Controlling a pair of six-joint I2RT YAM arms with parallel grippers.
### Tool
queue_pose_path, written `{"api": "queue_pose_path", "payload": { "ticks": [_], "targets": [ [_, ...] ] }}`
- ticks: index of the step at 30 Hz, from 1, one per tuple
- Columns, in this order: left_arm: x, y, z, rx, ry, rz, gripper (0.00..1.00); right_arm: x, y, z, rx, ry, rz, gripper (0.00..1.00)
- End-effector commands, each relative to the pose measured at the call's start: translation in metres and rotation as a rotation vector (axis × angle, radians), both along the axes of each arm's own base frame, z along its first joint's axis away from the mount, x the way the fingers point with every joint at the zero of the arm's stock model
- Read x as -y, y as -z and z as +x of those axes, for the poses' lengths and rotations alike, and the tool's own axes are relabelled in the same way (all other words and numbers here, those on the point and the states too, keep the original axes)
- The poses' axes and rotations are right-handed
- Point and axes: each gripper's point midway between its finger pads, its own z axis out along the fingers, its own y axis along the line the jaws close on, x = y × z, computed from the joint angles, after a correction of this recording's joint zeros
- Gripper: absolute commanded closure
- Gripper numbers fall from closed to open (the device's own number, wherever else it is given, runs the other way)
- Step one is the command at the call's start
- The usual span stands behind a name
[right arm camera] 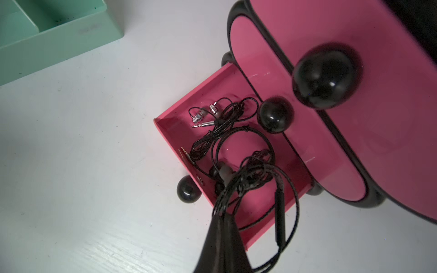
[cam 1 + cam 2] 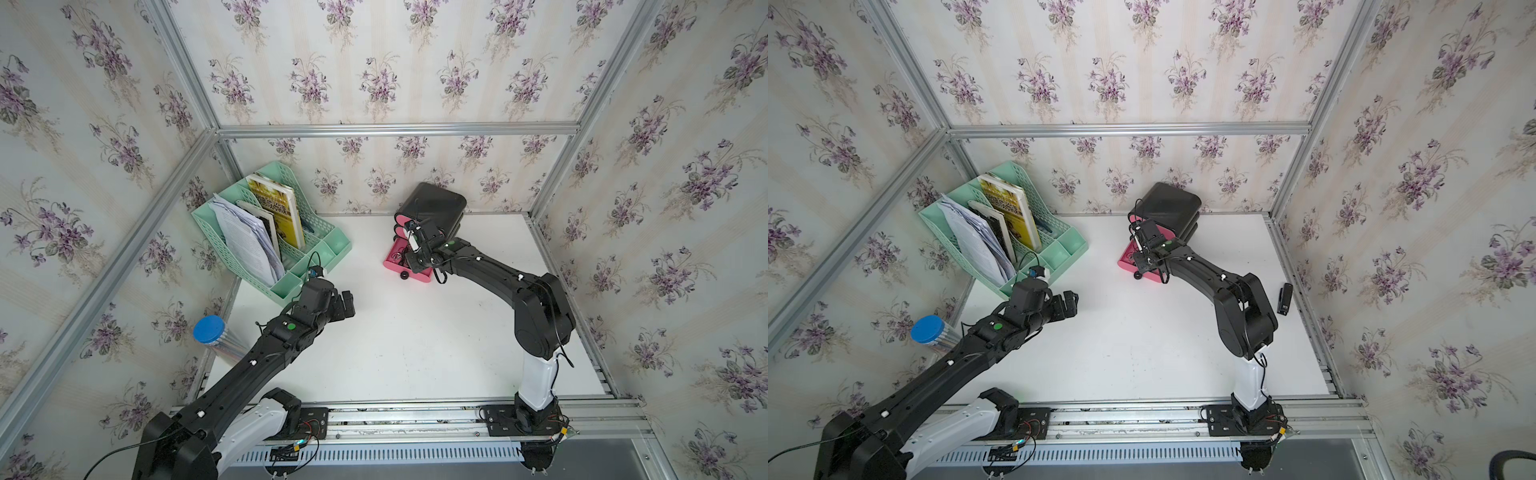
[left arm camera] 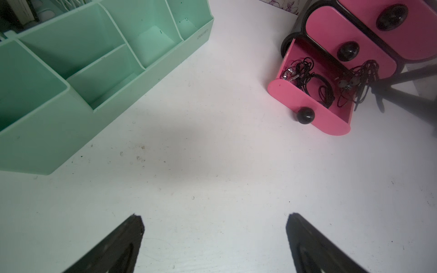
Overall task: Place the wired earphones into the drawer by color
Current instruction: Place the wired earphones in the drawer.
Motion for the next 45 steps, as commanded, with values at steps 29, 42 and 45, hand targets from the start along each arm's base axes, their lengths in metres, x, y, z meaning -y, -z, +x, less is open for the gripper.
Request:
{"api": "queue_pose_path", "payload": {
  "ticks": [29, 42, 45],
  "targets": [
    [0.0, -0.006, 0.003, 0.028, 0.002, -0.002, 0.01, -0.018, 0.038, 0.036, -0.03, 0.005, 0.048, 1.0],
    [0.004, -0.005, 0.004, 0.025, 0.009, -0.024, 0.01, -0.021, 0.051, 0.043, -0.032, 0.016, 0.054, 0.97],
    [0.006, -0.005, 0.004, 0.027, 0.014, -0.028, 0.01, -0.024, 0.046, 0.043, -0.029, 0.01, 0.068, 0.86]
  ]
}}
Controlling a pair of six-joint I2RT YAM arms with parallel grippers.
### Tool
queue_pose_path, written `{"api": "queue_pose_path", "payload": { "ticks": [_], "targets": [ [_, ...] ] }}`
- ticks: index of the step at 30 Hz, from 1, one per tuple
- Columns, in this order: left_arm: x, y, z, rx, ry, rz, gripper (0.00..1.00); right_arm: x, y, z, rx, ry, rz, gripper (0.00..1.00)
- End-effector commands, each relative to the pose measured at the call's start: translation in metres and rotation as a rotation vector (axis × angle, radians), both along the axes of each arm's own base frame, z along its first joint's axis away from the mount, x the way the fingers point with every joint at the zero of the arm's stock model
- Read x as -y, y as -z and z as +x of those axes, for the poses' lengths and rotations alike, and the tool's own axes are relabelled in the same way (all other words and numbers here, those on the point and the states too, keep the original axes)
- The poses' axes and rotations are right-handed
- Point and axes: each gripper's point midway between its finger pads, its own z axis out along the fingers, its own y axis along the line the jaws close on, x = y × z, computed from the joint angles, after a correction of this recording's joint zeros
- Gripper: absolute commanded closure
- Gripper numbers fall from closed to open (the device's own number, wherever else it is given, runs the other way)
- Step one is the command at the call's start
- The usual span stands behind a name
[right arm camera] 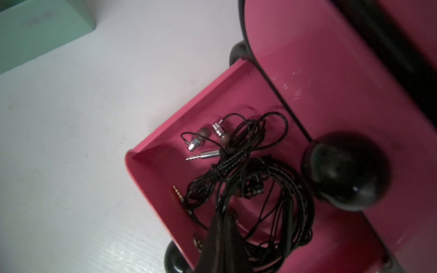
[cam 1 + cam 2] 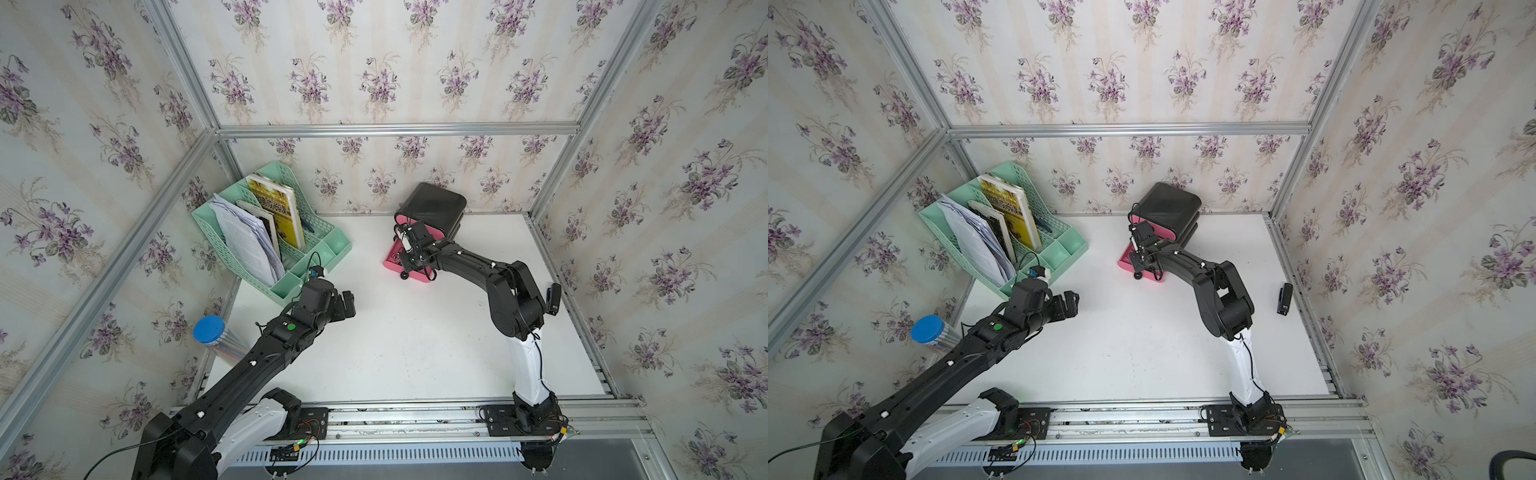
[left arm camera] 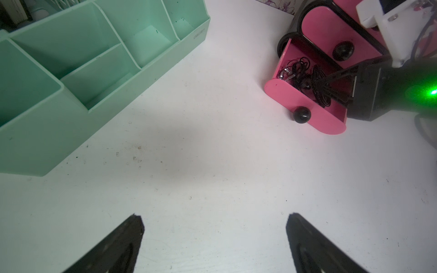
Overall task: Place the wired earphones into the drawer by color
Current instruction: Place the wired earphones in the drawer, then close the drawer in the storage box.
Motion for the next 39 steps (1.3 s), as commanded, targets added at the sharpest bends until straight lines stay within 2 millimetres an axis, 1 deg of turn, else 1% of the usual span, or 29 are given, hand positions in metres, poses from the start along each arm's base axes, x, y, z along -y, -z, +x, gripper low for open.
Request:
{"api": "queue_pose_path", "payload": {
  "ticks": [1, 5, 8, 14, 18, 21, 25, 28, 30, 32, 39],
  "targets": [
    [0.004, -0.005, 0.004, 0.025, 0.008, -0.022, 0.01, -0.005, -0.012, 0.004, 0.025, -0.002, 0.034, 0.82],
    [0.008, -0.006, 0.006, 0.032, 0.019, -0.042, 0.01, -0.007, -0.027, 0.002, 0.039, -0.004, 0.063, 0.72],
    [0.011, -0.006, 0.007, 0.034, 0.026, -0.054, 0.01, -0.005, -0.038, -0.001, 0.047, -0.002, 0.078, 0.7],
    [0.02, -0.005, 0.012, 0.04, 0.044, -0.092, 0.01, 0.0, -0.061, -0.013, 0.072, 0.009, 0.125, 0.69],
    [0.033, -0.002, 0.023, 0.036, 0.055, -0.141, 0.01, 0.008, -0.08, -0.025, 0.106, 0.026, 0.168, 0.68],
    [0.048, 0.001, 0.036, 0.023, 0.08, -0.189, 0.01, 0.016, -0.094, -0.033, 0.134, 0.045, 0.198, 0.68],
    [0.07, 0.006, 0.056, 0.006, 0.114, -0.249, 0.01, 0.031, -0.105, -0.041, 0.147, 0.082, 0.221, 0.68],
    [0.084, 0.01, 0.071, -0.004, 0.124, -0.297, 0.01, 0.042, -0.117, -0.05, 0.173, 0.105, 0.265, 0.68],
    [0.095, 0.019, 0.082, -0.025, 0.13, -0.328, 0.01, 0.05, -0.125, -0.057, 0.196, 0.122, 0.285, 0.68],
    [0.106, 0.024, 0.094, -0.037, 0.135, -0.373, 0.01, 0.058, -0.131, -0.065, 0.219, 0.13, 0.302, 0.68],
    [0.141, 0.039, 0.132, -0.039, 0.148, -0.529, 0.0, 0.082, -0.128, -0.091, 0.245, 0.167, 0.299, 0.68]
  ]
}}
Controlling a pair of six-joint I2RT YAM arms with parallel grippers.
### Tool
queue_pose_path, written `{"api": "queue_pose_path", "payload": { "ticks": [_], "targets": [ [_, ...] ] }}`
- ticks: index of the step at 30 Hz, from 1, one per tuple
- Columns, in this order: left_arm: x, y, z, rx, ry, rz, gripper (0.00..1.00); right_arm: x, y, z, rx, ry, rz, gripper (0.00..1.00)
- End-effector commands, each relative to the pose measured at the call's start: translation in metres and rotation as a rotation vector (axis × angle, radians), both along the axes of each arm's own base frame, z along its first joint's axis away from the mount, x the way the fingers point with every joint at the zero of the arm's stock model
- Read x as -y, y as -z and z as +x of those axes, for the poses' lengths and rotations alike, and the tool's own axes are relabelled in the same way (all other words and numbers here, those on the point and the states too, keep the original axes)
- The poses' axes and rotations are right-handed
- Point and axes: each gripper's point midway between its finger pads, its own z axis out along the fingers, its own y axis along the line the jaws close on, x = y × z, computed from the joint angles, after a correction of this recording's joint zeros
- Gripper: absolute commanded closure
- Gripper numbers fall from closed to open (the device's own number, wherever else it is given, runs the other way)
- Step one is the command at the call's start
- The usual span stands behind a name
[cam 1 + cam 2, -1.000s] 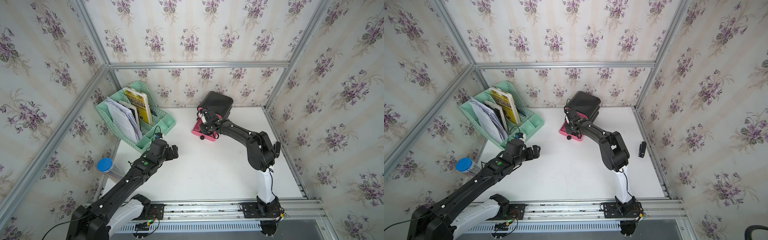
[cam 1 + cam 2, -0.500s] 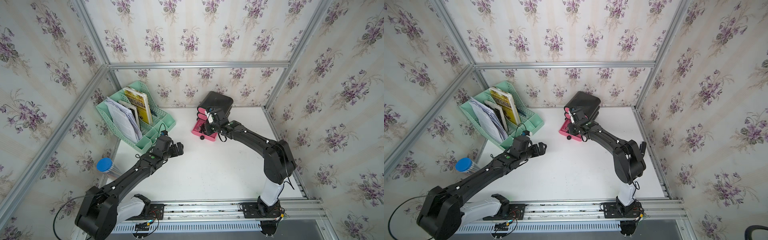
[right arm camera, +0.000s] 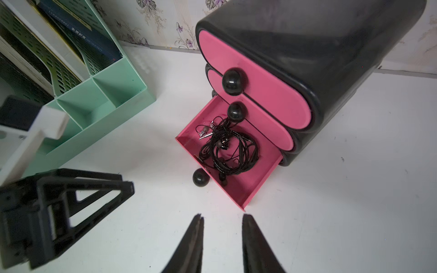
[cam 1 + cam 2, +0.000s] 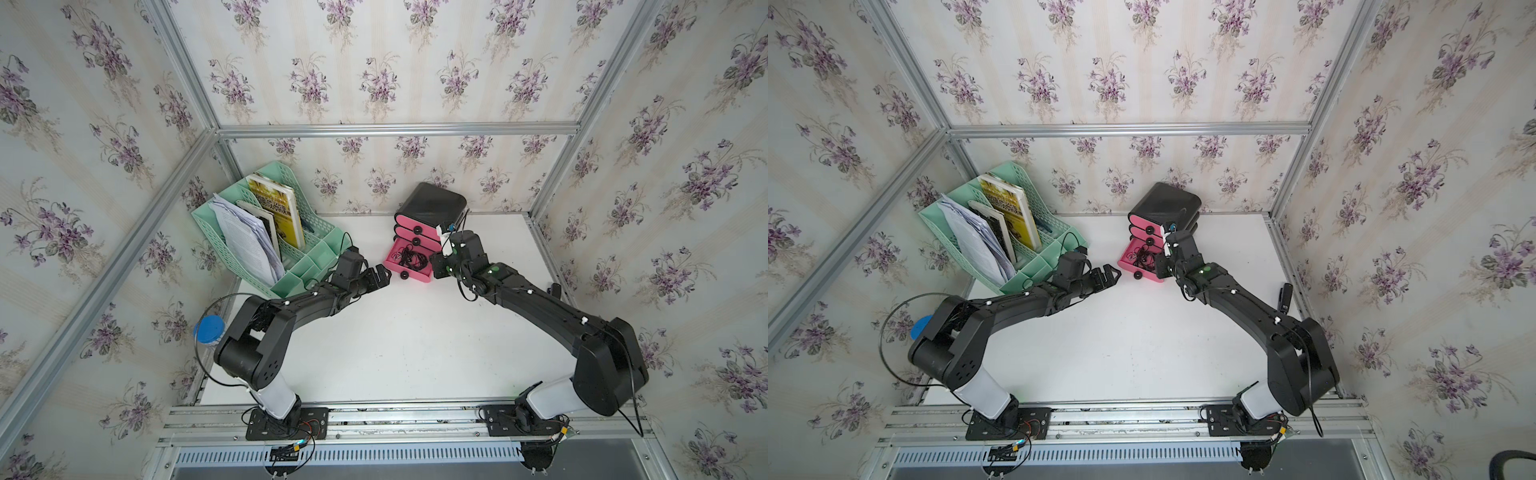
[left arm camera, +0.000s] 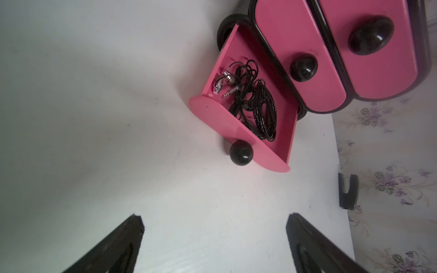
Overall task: Place the wired earphones into the drawer by color
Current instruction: Close the drawer in the storage box.
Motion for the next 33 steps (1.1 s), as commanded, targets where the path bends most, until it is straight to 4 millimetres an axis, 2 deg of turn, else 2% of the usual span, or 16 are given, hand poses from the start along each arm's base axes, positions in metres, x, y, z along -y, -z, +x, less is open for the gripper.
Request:
{"api": "queue_pose_path", "payload": {
  "ticks": [1, 7, 12, 14, 21, 27, 31, 33],
  "targets": [
    [0.022, -0.016, 0.022, 0.061, 0.007, -0.148, 0.0, 0.01, -0.008, -0.003, 0.043, 0.043, 0.018, 0.68],
    [0.035, -0.009, 0.044, 0.072, -0.011, -0.22, 0.07, 0.025, -0.007, -0.018, 0.054, 0.069, 0.014, 0.68],
    [0.038, 0.001, 0.048, 0.055, -0.013, -0.216, 0.13, 0.031, -0.004, -0.027, 0.051, 0.073, 0.014, 0.68],
    [0.039, 0.007, 0.048, 0.043, -0.013, -0.212, 0.19, 0.046, -0.003, -0.022, 0.051, 0.113, 0.011, 0.68],
    [0.042, 0.026, 0.047, 0.014, -0.016, -0.211, 0.36, 0.047, -0.002, -0.023, 0.049, 0.115, 0.011, 0.68],
    [0.045, 0.034, 0.052, 0.003, -0.017, -0.207, 0.44, 0.049, -0.003, -0.023, 0.052, 0.117, 0.011, 0.68],
    [0.051, 0.039, 0.052, -0.016, 0.003, -0.218, 0.44, 0.05, -0.004, -0.024, 0.054, 0.119, 0.009, 0.68],
    [0.051, 0.043, 0.053, -0.026, -0.001, -0.22, 0.48, 0.051, -0.005, -0.024, 0.056, 0.122, 0.01, 0.68]
  ]
}}
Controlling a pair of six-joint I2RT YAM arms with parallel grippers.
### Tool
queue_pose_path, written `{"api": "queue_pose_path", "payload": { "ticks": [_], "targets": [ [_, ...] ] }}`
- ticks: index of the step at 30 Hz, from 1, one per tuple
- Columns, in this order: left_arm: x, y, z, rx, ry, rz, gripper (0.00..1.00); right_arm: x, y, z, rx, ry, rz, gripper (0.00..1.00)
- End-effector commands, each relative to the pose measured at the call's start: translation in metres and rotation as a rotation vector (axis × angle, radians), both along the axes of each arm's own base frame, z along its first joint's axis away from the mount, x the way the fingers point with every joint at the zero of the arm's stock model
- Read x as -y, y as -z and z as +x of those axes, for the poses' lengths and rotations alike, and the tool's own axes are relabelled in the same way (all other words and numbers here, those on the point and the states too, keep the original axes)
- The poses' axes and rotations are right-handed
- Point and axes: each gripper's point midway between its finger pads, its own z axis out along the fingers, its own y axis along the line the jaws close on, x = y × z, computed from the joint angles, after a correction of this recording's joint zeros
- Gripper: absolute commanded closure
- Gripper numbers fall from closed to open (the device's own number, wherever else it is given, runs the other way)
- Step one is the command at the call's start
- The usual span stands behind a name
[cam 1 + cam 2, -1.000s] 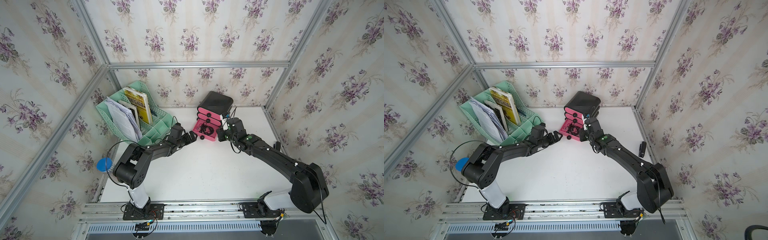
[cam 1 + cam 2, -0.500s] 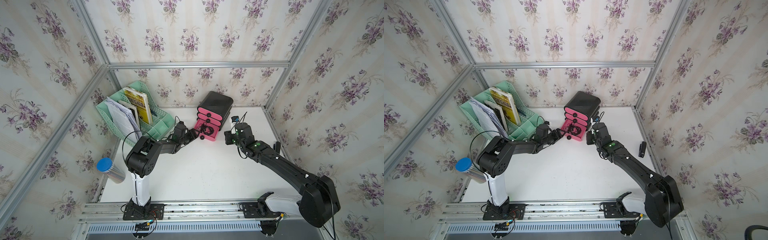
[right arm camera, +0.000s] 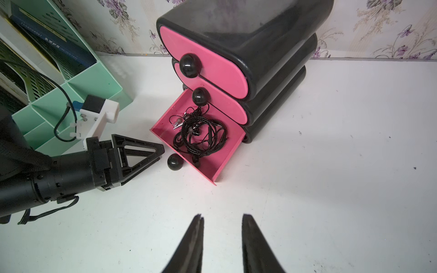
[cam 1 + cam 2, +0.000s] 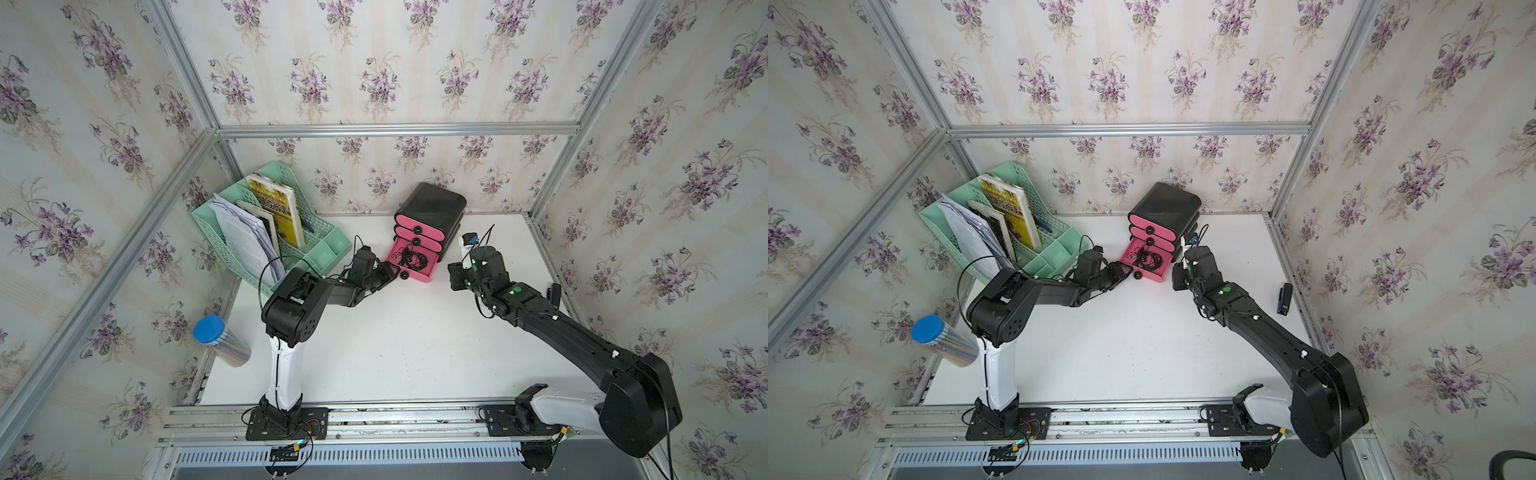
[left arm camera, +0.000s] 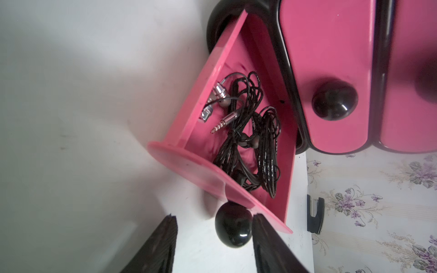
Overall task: Place the wired earphones into the drawer by color
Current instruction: Close the drawer in the storage box.
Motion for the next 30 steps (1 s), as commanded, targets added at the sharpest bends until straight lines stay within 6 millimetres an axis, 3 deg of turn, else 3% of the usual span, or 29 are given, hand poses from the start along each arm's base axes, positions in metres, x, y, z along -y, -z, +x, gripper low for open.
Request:
{"api": "queue_pose_path", "payload": {
  "ticks": [1, 5, 30],
  "targets": [
    [0.005, -0.002, 0.003, 0.008, 0.008, -0.022, 0.49, 0.002, -0.004, 0.001, 0.015, 0.008, 0.004, 0.68],
    [0.007, 0.001, 0.006, 0.003, 0.002, -0.026, 0.53, 0.002, -0.005, 0.002, 0.017, 0.008, 0.004, 0.68],
    [0.024, 0.005, 0.035, -0.021, -0.009, -0.022, 0.53, 0.007, -0.004, -0.004, 0.016, 0.008, -0.002, 0.68]
  ]
}}
